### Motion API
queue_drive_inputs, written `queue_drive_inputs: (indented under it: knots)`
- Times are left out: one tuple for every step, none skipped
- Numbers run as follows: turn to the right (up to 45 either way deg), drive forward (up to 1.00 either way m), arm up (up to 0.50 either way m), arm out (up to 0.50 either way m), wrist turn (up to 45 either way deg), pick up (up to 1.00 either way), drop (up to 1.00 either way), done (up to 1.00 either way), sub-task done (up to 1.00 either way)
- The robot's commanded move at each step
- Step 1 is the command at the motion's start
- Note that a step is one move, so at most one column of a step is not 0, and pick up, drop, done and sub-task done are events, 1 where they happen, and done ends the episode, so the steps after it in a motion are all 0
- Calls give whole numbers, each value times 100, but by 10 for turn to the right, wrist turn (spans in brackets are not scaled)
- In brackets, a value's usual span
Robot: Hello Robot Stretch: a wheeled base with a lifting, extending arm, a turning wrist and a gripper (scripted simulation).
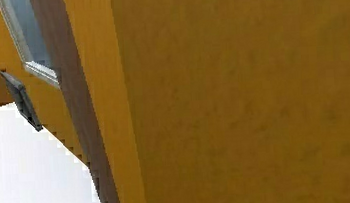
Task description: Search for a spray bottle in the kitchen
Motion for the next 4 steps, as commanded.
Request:
queue_drive_inputs:
  knots:
    - [-450,0,0,0,0,0,0,0,0]
    - [-150,0,0,0,0,0,0,0,0]
    - [0,75,0,0,0,0,0,0,0]
    - [90,0,0,0,0,0,0,0,0]
